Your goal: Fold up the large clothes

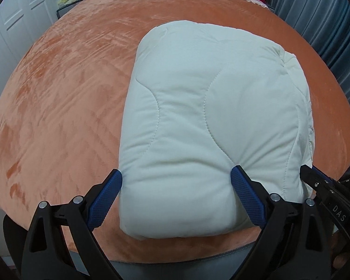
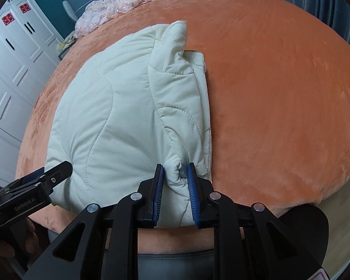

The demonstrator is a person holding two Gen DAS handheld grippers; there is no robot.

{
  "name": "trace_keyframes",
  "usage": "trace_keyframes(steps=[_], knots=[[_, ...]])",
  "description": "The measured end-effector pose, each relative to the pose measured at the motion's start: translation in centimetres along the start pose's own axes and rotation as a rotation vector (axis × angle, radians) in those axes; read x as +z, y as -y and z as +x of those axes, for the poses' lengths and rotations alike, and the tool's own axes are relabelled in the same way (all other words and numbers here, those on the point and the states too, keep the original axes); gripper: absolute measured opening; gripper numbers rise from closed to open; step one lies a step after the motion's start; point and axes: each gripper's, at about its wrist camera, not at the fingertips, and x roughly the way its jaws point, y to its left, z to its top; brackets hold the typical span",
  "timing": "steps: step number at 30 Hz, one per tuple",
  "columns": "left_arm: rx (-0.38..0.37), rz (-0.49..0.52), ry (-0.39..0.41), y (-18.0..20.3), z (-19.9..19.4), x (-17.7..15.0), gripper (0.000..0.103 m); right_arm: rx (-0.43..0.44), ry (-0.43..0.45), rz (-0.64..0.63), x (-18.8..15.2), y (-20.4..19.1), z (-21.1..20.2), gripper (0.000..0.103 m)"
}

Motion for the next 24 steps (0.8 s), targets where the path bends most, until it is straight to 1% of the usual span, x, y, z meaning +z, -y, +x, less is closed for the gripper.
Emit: trace_keyframes(steps=[6, 10, 14, 17, 19, 21, 23, 24], knots=[[0.029, 0.006, 0.005, 0.4, 0.6, -0.3, 0.095, -0.028, 0.001, -0.028, -0.1, -0.2, 1.0, 0.020], [0.019, -0.013, -0.001, 0.1, 1.1, -0.4, 0.098, -0.042, 0.007, -0.050, 0.0, -0.4, 1.4, 0.020], [0.015, -0.018, 0.000, -0.1, 1.4, -0.6, 0.098, -0.050, 0.019, -0.066, -0.1, -0.4, 1.7, 0.020], [0.009, -0.021, 0.008, -0.3, 1.6, -0.6, 0.098, -0.037, 0.032, -0.058, -0.2, -0.1, 1.6, 0.020], [-0.018, -0.037, 0.014, -0.7, 1.5, -0.6, 0.098, -0.008, 0.042, -0.043, -0.2, 0.4, 1.2, 0.021], [-0.065, -0.056, 0.013, -1.3, 0.9, -0.4, 0.098, 0.022, 0.043, -0.014, -0.3, 1.3, 0.2, 0.022], [-0.118, -0.100, 0.005, -2.4, 0.2, 0.0, 0.098, 0.061, 0.046, 0.025, 0.5, 2.1, -1.1, 0.024], [-0.133, -0.122, 0.013, -3.0, -0.2, 0.5, 0.098, 0.080, 0.057, 0.048, 1.0, 2.5, -1.7, 0.027]])
